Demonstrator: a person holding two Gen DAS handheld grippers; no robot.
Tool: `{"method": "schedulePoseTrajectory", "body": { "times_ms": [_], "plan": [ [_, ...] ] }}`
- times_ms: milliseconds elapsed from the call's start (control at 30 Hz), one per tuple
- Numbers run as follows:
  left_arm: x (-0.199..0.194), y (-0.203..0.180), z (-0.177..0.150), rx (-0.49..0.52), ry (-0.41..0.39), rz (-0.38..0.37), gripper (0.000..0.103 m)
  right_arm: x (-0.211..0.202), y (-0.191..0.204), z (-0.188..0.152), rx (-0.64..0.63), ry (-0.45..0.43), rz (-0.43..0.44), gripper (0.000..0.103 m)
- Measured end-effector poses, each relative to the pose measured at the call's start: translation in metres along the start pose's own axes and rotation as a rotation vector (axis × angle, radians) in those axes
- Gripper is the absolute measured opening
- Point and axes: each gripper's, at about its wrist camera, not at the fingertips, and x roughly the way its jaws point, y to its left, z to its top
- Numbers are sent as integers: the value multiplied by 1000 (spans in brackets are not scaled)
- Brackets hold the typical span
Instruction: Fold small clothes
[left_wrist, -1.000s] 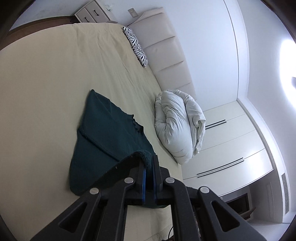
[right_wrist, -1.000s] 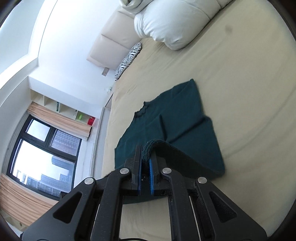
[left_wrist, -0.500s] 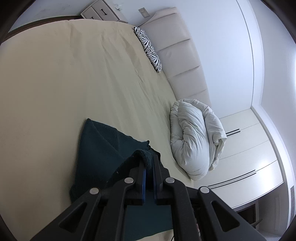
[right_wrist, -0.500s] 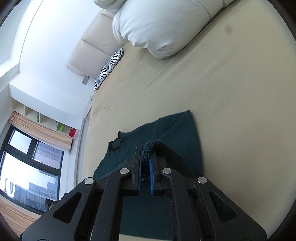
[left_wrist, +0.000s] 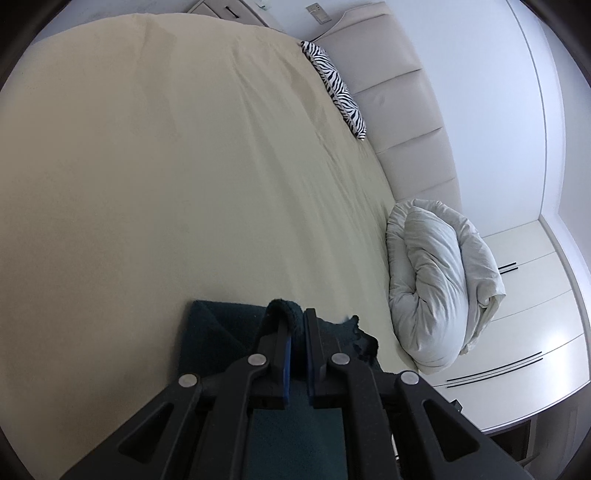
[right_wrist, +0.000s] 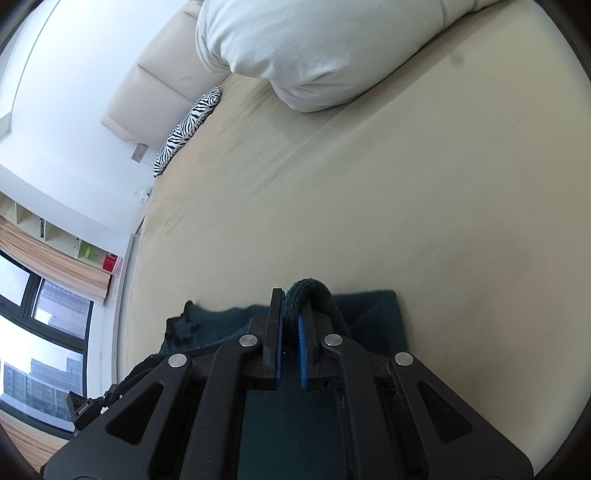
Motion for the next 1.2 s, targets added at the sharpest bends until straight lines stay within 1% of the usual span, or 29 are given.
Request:
{"method": "schedulePoseTrajectory", "body": {
  "times_ms": [67, 100, 133, 167, 200, 233, 267, 300, 333, 367, 433, 533, 633, 700, 800, 867, 967, 1100, 1200],
  "plan": [
    [5, 1, 0, 12, -8, 19, 8, 13, -2, 1, 2, 9, -30, 8],
    [4, 0, 0, 17, -12, 23, 17, 21, -6, 1, 9, 18, -49, 8],
    [2, 0, -1, 11, -10, 13, 24, 26, -9, 1, 19, 32, -51, 8],
    [-1, -1, -2, 8, -13, -10, 37, 29, -11, 0, 27, 33, -41, 8],
    [-9, -5, -5, 19, -24, -38, 48, 28, -14, -2, 31, 15, -22, 9],
    [-14, -8, -6, 30, -32, -41, 52, 29, -15, -2, 32, 7, -17, 15],
    [-19, -11, -8, 40, -40, -39, 56, 28, -17, -3, 33, 1, -21, 22],
    [-26, -12, -10, 41, -50, -47, 56, 21, -19, -10, 37, -9, -30, 28],
    [-31, -12, -13, 40, -55, -61, 56, 15, -20, -10, 45, -22, -48, 47],
    [-38, -13, -17, 46, -58, -65, 56, 8, -21, -11, 58, -48, -55, 54],
    [-48, -14, -25, 68, -65, -55, 56, -2, -22, -12, 55, -79, -42, 54],
    [-64, -13, -43, 102, -72, -39, 56, -17, -17, -21, 2, -83, -61, 54],
    [-72, -7, -66, 131, -59, -7, 56, -28, -9, -42, -99, -49, -99, 54],
    [-76, -4, -84, 163, -53, 33, 56, -32, -6, -60, -168, -23, -124, 54],
    [-81, 0, -105, 206, -47, 74, 56, -42, -2, -85, -234, -3, -143, 54],
    [-85, 1, -115, 241, -50, 101, 56, -48, 1, -100, -260, -9, -153, 53],
    [-90, 5, -128, 282, -56, 140, 56, -57, 2, -113, -283, -25, -158, 52],
    [-92, 7, -143, 321, -56, 166, 56, -71, 0, -127, -338, -59, -193, 52],
    [-91, 9, -152, 348, -56, 188, 55, -72, -5, -133, -356, -32, -203, 49]
  ]
}}
